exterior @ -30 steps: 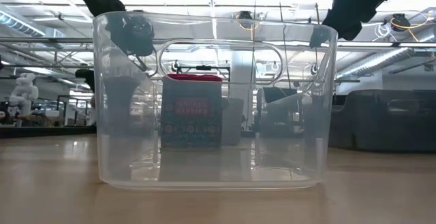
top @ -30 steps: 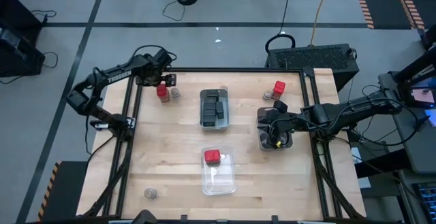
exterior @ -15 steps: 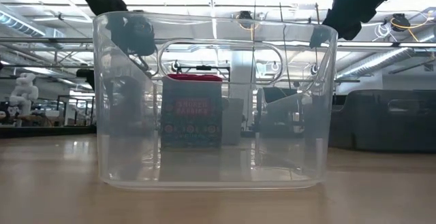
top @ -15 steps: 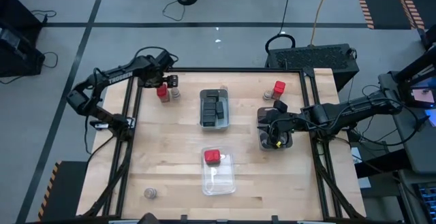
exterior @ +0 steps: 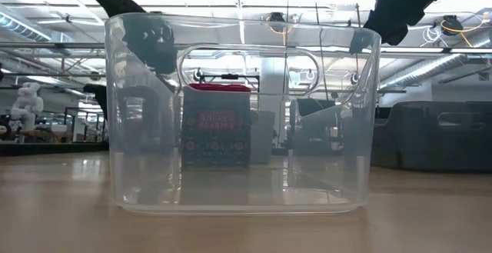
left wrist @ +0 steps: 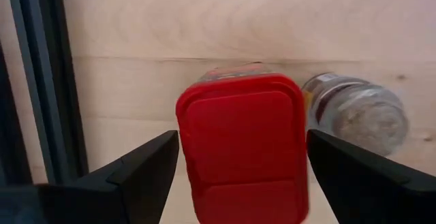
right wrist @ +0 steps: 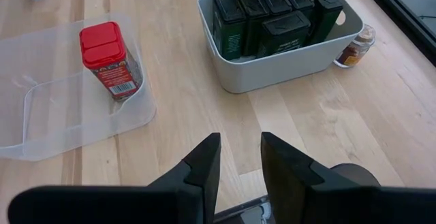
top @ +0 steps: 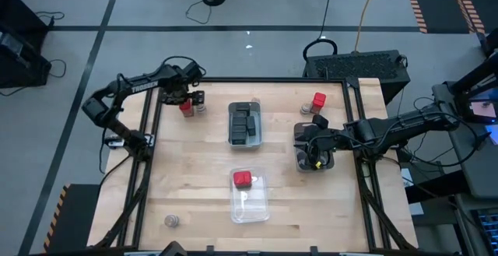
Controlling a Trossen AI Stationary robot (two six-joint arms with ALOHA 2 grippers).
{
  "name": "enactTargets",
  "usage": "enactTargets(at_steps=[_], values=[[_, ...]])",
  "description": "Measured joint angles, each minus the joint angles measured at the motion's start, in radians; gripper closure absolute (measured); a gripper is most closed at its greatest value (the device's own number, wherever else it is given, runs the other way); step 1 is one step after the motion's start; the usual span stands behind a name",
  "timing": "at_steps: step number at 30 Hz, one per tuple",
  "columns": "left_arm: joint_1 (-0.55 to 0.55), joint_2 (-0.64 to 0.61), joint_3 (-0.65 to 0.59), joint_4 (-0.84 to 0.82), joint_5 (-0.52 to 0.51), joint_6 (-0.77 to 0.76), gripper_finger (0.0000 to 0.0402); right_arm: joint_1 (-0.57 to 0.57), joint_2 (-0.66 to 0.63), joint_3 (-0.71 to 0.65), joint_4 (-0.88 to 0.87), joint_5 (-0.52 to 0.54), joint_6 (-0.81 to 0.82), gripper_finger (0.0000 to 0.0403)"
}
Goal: Sort spices by type
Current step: Put the red spice can into the transparent bin
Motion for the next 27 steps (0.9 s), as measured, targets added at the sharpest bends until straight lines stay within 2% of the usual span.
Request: enactTargets(at_steps=[5,11,19,27], values=[[0.008,0.023,0.0,0.003,-0.003,0.018,0.0097,0.0,0.0,0.0,0.0,0.0,-0.002,0.0314],[0.009,0.028,0.0,0.009,-0.003,0.046,0.0183,0.0,0.0,0.0,0.0,0.0,-0.003,0.0314],[0.009,0.027,0.004,-0.013,-0.004,0.082,0.0185,0.0,0.0,0.0,0.0,0.0,-0.003,0.0314],[-0.009,-0.038,0.125,-0.261,-0.011,0.18,0.0185,0.0,0.0,0.0,0.0,0.0,-0.003,0.0314]])
